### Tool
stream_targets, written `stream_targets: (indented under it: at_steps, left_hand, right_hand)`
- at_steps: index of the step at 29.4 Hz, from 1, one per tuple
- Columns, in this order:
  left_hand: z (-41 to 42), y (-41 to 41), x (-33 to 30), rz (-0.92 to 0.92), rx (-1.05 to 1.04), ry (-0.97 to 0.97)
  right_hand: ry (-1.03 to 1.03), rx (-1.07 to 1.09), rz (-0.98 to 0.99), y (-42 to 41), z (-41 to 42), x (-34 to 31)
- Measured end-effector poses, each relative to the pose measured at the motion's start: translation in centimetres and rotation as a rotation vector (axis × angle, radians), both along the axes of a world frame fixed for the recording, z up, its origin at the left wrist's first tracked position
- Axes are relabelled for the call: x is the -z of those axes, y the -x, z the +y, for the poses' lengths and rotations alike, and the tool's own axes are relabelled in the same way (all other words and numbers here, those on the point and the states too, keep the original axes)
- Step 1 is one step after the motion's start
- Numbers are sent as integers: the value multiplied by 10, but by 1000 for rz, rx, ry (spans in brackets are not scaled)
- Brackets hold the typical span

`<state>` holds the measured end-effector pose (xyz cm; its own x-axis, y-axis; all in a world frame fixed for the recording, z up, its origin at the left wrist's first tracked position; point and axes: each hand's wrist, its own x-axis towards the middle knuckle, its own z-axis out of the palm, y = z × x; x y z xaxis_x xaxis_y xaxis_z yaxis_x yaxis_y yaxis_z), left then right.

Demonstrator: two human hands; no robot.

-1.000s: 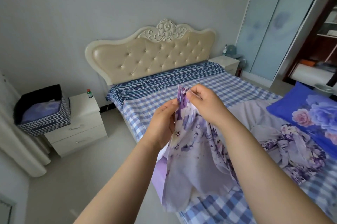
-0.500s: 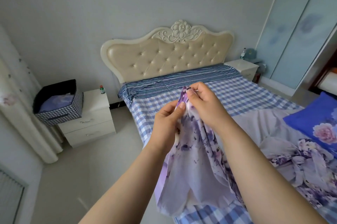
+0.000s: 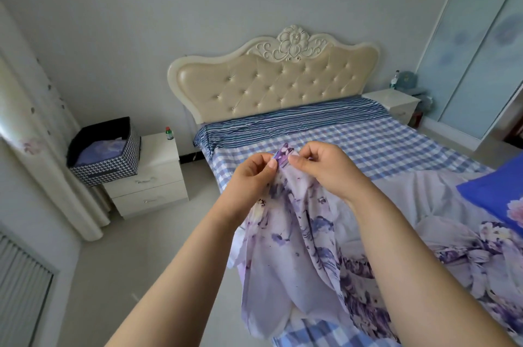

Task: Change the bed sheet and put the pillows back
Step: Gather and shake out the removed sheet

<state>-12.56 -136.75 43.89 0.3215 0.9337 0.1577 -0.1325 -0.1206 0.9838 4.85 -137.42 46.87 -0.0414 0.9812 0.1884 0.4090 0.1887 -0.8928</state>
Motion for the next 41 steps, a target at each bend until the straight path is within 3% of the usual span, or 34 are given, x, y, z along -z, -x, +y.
stream_targets:
  at_steps: [4, 8, 12, 26, 30, 36, 41]
  left_hand:
    - [4, -5, -11, 216, -69, -120]
    - [8, -13, -17, 180, -126, -75]
    - [21, -16, -26, 240, -144, -126]
    - [85, 34, -44, 19, -561, -179]
    - [88, 48, -33, 16, -547, -187]
    - [99, 80, -7, 149, -624, -165]
    - [116, 119, 11, 248, -760, -60]
  right_hand:
    - [-56, 11, -17, 3, 4, 7]
    - [-69, -41, -52, 1, 6, 11]
    - [72, -181, -165, -6, 3, 21]
    - [366, 16, -453, -54, -10, 76]
    - [309, 85, -476, -53, -5, 78]
    - [72, 335, -513, -49, 9, 66]
    - [47, 293, -542, -14, 20, 50]
